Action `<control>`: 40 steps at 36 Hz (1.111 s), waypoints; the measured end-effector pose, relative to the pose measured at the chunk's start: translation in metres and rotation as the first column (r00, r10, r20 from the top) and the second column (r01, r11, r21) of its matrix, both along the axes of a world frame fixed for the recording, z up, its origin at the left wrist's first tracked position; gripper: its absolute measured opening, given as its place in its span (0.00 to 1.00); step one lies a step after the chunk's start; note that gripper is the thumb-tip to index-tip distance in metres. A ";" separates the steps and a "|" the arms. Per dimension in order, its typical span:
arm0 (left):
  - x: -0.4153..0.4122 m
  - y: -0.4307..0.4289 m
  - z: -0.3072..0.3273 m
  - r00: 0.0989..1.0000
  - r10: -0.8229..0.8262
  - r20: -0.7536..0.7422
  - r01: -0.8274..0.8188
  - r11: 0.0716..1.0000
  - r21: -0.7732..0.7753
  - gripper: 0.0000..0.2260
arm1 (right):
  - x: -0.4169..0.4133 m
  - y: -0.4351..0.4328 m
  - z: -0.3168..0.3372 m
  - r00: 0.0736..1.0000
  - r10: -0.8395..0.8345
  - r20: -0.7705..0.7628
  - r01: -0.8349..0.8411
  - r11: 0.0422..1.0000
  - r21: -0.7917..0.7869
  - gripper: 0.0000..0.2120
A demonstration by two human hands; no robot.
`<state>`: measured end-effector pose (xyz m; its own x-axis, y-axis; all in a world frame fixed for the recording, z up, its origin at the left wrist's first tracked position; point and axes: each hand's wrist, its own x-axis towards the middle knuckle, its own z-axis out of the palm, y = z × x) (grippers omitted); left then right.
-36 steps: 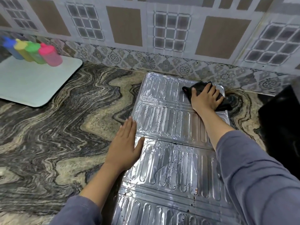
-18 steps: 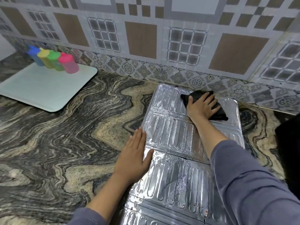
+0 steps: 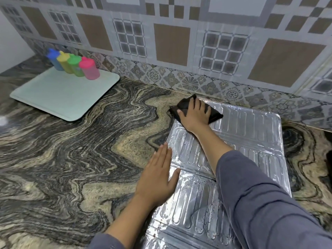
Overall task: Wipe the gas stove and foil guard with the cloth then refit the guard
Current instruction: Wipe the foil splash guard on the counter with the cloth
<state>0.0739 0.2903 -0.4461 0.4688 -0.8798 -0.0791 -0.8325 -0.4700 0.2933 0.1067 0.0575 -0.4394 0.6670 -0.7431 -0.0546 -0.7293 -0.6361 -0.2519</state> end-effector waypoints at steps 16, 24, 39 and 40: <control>-0.002 -0.001 0.001 1.000 0.006 0.024 -0.006 0.999 0.031 0.30 | -0.082 -0.035 0.001 0.922 0.387 0.020 -0.385 0.920 -0.082 0.31; -0.002 -0.001 -0.002 1.000 0.010 0.014 -0.010 1.000 0.018 0.31 | -0.132 -0.050 0.004 0.998 0.060 0.019 -0.058 0.994 -0.092 0.31; 0.002 -0.001 -0.010 1.000 -0.001 0.006 0.001 0.999 -0.044 0.32 | -0.135 0.012 -0.002 0.811 -0.581 0.070 0.581 0.813 0.029 0.33; 0.002 -0.001 -0.010 1.000 -0.002 0.007 0.002 0.999 -0.048 0.32 | -0.129 0.016 -0.002 0.809 -0.583 0.074 0.582 0.812 0.038 0.33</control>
